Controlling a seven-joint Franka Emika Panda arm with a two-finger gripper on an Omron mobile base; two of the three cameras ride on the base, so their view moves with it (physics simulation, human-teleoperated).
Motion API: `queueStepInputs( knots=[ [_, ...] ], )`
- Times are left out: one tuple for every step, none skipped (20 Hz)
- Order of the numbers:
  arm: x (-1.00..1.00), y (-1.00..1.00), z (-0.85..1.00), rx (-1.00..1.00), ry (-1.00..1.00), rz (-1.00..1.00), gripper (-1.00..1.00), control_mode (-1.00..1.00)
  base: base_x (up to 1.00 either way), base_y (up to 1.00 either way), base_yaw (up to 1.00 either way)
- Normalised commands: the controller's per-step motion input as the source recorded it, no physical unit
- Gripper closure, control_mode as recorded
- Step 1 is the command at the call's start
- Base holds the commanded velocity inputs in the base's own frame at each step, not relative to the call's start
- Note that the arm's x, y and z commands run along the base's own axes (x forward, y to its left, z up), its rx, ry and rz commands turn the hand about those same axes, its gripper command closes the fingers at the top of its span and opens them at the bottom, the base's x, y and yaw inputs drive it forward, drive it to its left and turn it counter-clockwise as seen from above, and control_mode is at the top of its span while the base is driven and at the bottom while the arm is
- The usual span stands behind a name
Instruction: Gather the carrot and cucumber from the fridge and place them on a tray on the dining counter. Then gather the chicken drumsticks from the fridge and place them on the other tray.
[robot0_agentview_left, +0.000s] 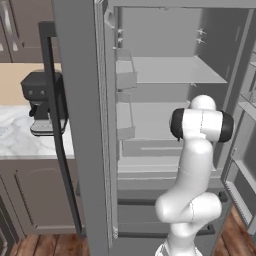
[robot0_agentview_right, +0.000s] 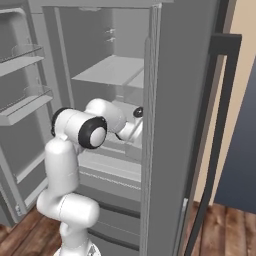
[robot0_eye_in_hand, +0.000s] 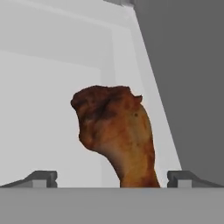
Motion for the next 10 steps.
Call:
queueStepInputs(
  knots=[
    [0.01, -0.71, -0.51, 0.0, 0.05, 0.0, -1.0, -1.0, 0.0, 0.0, 0.0],
    [0.0, -0.73, -0.64, 0.0, 0.11, 0.0, -1.0, -1.0, 0.0, 0.0, 0.0],
    [0.0, -0.74, -0.65, 0.03, 0.12, 0.0, -1.0, -1.0, 0.0, 0.0, 0.0],
    [0.0, -0.79, -0.64, 0.05, 0.14, 0.0, -1.0, -1.0, 0.0, 0.0, 0.0],
    [0.0, -0.81, -0.64, 0.06, 0.14, 0.0, 1.0, -1.0, 0.0, 0.0, 0.0],
    [0.0, -0.84, -0.66, 0.08, 0.16, 0.0, 1.0, -1.0, 0.0, 0.0, 0.0],
    [0.0, -0.89, -0.67, 0.09, 0.17, 0.0, 1.0, -1.0, 0.0, 0.0, 0.0],
    [0.0, -0.94, -0.74, 0.1, 0.21, 0.0, 1.0, -1.0, 0.0, 0.0, 0.0],
    [0.0, -1.0, -0.81, 0.1, 0.22, 0.0, 1.0, -1.0, 0.0, 0.0, 0.0],
    [0.0, -1.0, -0.89, 0.11, 0.24, 0.0, 1.0, -1.0, 0.0, 0.0, 0.0]
  ],
)
